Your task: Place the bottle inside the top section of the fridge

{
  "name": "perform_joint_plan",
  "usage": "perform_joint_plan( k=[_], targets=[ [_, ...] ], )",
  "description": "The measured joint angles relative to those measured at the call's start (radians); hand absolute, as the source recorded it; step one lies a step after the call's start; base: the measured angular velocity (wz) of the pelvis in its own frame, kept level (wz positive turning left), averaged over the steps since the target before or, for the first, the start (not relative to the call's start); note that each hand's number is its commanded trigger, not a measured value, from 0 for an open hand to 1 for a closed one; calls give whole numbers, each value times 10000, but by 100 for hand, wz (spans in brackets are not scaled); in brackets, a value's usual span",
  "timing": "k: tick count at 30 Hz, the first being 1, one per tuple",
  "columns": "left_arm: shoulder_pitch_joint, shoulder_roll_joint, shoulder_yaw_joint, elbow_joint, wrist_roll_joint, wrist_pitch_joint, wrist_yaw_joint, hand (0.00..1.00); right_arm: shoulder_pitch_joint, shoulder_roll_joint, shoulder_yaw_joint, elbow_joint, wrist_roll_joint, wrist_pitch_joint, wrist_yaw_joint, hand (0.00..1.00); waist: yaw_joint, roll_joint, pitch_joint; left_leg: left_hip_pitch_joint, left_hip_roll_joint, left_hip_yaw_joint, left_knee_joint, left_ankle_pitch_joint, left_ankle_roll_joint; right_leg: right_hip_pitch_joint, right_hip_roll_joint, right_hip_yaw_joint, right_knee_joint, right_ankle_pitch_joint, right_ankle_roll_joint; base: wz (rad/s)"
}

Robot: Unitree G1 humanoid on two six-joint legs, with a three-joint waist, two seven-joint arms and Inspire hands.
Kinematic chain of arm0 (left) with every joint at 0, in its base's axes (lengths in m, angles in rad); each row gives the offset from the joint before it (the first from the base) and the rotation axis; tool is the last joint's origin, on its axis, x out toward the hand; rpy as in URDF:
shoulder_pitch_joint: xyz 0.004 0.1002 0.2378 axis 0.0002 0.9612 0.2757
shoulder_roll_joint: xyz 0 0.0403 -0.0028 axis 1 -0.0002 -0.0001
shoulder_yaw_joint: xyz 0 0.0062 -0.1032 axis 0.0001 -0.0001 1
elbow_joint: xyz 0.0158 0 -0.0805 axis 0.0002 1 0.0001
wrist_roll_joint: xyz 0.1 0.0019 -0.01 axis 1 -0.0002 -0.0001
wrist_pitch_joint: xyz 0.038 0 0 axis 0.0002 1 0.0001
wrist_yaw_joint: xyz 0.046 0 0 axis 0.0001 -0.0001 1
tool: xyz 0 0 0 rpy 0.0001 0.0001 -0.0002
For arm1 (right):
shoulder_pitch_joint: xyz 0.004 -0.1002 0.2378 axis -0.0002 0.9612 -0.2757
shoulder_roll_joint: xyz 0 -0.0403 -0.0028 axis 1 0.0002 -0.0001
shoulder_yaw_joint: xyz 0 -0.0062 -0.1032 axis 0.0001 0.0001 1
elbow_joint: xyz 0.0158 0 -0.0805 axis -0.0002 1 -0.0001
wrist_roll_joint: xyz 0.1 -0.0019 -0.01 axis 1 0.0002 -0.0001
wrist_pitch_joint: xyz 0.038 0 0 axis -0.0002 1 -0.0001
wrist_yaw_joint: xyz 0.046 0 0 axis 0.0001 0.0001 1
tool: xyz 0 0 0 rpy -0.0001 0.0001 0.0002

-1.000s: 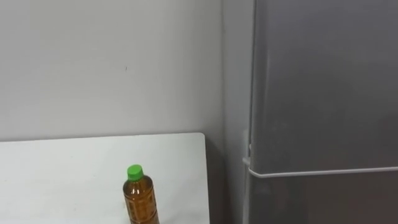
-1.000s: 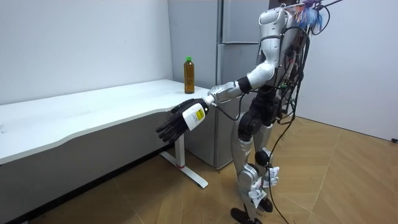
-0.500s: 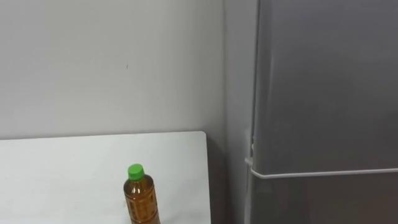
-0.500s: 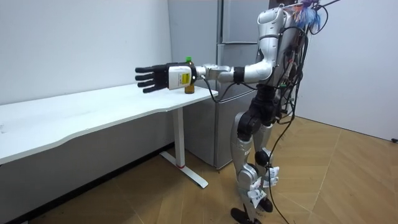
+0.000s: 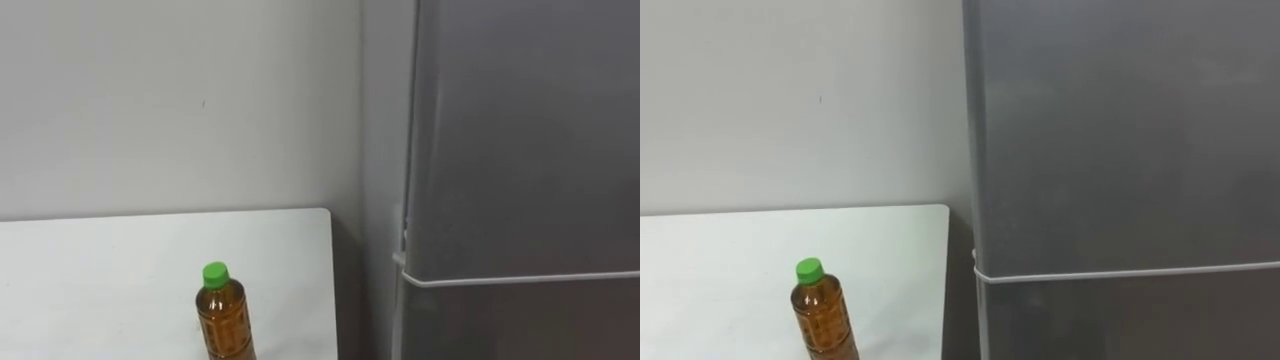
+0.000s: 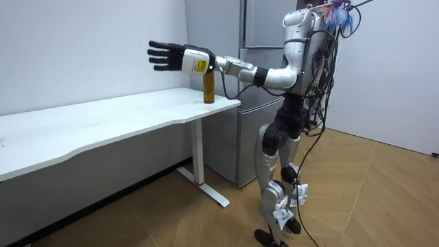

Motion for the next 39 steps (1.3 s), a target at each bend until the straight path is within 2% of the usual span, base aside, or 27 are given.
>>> perform_joint_plan(
  k=[2,7,10,14,16,19,21,23,25,28,32,34,37,39],
  targets=[
    [-46,1,-99,-193,142,32,-213,0,-75,-1,-14,4,-78,11,85,0,-148,-38,21,-47,-8,-5,16,0,0,-20,-1,-5,0,-2,4,6],
    [-372,-13,-610,-311,667,276,-810,0,-247,6,-9,99,-174,117,120,0,-393,-78,17,-145,-16,0,79,1,0,-77,-16,-33,29,-1,6,1],
    [-547,-66,-897,-479,752,550,-1251,0,-369,15,-2,312,-129,118,217,0,-618,-119,1,-118,-15,1,88,0,0,-24,-15,-34,17,4,6,0],
    [-1037,-69,-1546,-648,746,670,-1872,0,-536,-18,43,470,-137,120,334,0,-650,-134,-1,-105,-21,30,94,0,0,6,-20,-36,32,13,13,0],
    [-1149,-69,-1822,-848,748,851,-2360,0,-586,-16,123,517,-143,121,418,0,-667,-137,9,-99,-18,30,95,0,0,2,-18,-19,26,12,13,-4],
    [-1469,-68,-2180,-1104,857,1093,-3037,0,-727,-30,149,705,-138,122,482,0,-690,-93,26,-103,-18,28,96,0,0,-3,-17,16,13,12,13,-4],
    [-1613,-68,-2503,-1400,931,1132,-3504,0,-774,-72,150,732,-85,112,497,0,-731,-30,52,-107,-28,27,93,0,0,-19,-21,61,8,12,13,-6],
    [-1681,-68,-2681,-1480,935,1147,-3943,0,-833,-104,201,785,-27,112,474,0,-749,29,54,-97,-36,29,93,0,0,-14,-29,91,9,12,13,-6],
    [-1899,-83,-2907,-1484,935,1331,-4319,0,-982,-123,303,871,-34,114,402,0,-937,74,56,-106,-41,32,74,0,0,-4,-33,54,6,12,14,2],
    [-2166,-137,-3210,-1485,936,1507,-4834,0,-1069,-120,414,917,-17,113,391,0,-993,83,54,-98,-33,33,16,2,-1,13,-28,37,3,12,14,1],
    [-2543,-163,-3417,-1488,939,1709,-5347,0,-1148,-112,428,1151,72,119,398,0,-1068,14,90,-81,-29,79,-22,2,-1,3,-32,28,6,12,14,-1],
    [-2681,-250,-3444,-1566,944,1712,-5658,0,-1161,-107,503,1186,80,117,399,0,-1075,-70,119,-44,-6,349,-23,2,0,6,-32,97,10,12,14,-9],
    [-2684,-363,-3454,-1910,963,1713,-6046,0,-1145,-71,583,1185,79,108,400,0,-1104,-183,108,-13,3,466,-21,1,0,6,-28,168,9,12,15,-8],
    [-2692,-361,-3457,-1941,939,1715,-6314,0,-1226,-51,595,1196,69,109,401,0,-1134,-179,84,25,-2,466,-17,1,0,16,-29,185,2,13,16,-2]
  ],
)
